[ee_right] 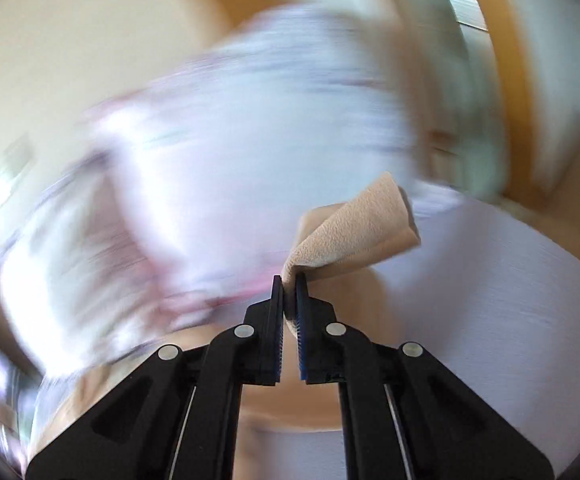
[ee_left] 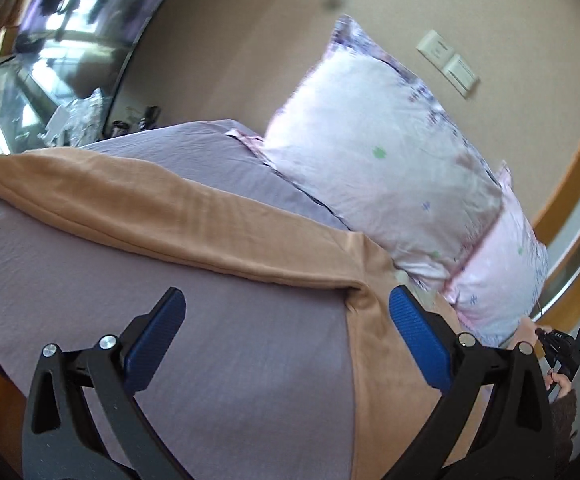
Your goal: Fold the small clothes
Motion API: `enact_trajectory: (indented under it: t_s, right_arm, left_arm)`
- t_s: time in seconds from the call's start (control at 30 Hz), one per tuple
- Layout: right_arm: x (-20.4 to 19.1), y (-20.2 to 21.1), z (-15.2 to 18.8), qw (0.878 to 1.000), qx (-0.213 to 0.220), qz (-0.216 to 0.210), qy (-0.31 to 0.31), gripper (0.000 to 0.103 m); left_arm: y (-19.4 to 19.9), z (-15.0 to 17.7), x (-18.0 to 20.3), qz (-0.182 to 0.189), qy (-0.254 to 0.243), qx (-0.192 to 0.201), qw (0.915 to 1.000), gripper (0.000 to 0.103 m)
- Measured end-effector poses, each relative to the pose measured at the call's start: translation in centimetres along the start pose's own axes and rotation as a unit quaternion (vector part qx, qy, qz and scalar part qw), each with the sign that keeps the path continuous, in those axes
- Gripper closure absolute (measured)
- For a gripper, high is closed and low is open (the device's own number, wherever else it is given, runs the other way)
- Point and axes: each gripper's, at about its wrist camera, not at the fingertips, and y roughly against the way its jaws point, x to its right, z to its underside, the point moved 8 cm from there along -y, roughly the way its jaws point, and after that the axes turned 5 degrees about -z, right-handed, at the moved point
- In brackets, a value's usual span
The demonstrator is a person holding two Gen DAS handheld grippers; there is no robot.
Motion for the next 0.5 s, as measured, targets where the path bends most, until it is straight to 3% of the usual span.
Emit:
enact_trajectory:
  t_s: [0.07,0.13,0.23,0.27,0.33,0.37,0.4,0.47,0.5]
  right_arm:
    - [-7.4,-2.2,2.0,0.997,-0.028,-0.052,0.056,0.097]
    - [-15.6,-5.7,6.4,0.984,-0.081,-0.109,0.113,0.097]
    - [-23.5,-10.2,15.6,0.946,-0.216,-0.169,0.17,0.096]
    - [-25.6,-11.4,19.3,0.927,-0.273,-0.178,0.184,0.095]
    - [-27.2,-11.3,21.9,0.915,-0.303,-0.188,0.19,0.091]
    - [-27.4,-10.9,22.1,0.915,-0.299,-0.197,0.185,0.082]
    - [-27.3,-10.3,21.9,0.918,-0.288,-0.208,0.176,0.065]
    - [-26.2,-9.0,20.4,0.93,-0.259,-0.211,0.153,0.045]
    - [-25.3,-9.4,19.3,0.933,-0.252,-0.212,0.145,0.042]
  left_arm:
    - [0.3,-0.5,-1.4,-0.012,0.029,0.002,0.9995,0.002]
    - [0.5,-0.8,-2.6,-0.018,0.058,0.0,0.9982,0.004]
    - [0.4,-1.2,-4.1,-0.03,0.089,-0.006,0.9956,0.008]
    - [0.2,-1.2,-4.6,-0.039,0.096,-0.008,0.9946,0.009]
    - [0.0,-1.7,-5.8,-0.058,0.113,-0.011,0.9919,0.009]
    - [-0.1,-1.9,-6.6,-0.064,0.124,-0.015,0.99,0.009]
    - [-0.3,-2.1,-7.2,-0.068,0.136,-0.02,0.9881,0.009]
    - [-0.9,-2.4,-9.0,-0.082,0.172,-0.034,0.9811,0.01]
    - [-1.0,-2.5,-9.6,-0.087,0.182,-0.037,0.9788,0.014]
